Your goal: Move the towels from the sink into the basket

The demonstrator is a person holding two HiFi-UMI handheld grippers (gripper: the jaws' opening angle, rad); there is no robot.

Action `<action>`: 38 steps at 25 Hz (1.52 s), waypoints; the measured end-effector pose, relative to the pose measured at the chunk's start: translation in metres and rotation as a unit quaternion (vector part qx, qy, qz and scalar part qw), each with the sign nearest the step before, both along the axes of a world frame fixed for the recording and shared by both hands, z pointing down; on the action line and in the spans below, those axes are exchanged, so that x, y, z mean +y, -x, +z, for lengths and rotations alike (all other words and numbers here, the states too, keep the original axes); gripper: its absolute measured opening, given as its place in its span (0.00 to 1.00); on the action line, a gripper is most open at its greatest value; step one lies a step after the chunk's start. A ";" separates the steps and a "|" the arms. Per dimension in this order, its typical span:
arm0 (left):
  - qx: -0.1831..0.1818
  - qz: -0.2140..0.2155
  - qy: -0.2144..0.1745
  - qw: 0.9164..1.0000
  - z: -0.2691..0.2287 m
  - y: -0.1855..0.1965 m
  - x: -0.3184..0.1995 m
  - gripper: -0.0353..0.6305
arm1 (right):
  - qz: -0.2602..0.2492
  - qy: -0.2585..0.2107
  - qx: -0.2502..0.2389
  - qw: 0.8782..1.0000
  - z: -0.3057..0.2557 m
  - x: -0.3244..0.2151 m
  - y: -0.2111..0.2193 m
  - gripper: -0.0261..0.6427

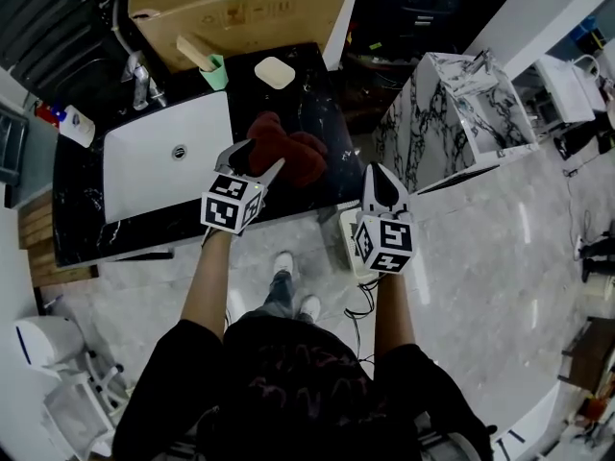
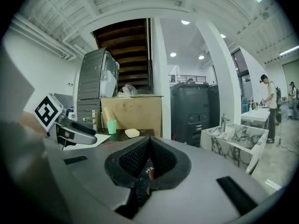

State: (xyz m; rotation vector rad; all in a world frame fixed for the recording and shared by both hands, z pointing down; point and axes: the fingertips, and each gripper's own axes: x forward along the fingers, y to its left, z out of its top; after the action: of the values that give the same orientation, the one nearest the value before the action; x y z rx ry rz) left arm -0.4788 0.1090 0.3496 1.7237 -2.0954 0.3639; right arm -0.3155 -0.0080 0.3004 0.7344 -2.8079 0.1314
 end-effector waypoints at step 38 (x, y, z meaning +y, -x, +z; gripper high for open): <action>0.031 0.010 -0.040 0.999 -0.025 0.037 -0.040 0.19 | 0.103 0.001 0.006 0.995 -0.004 -0.044 -0.006 0.06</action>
State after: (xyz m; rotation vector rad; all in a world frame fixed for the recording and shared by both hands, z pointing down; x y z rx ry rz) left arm -0.5160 0.0690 0.3248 1.7785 -2.0776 0.2318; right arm -0.3098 -0.0523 0.2964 1.0197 -2.7142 0.1657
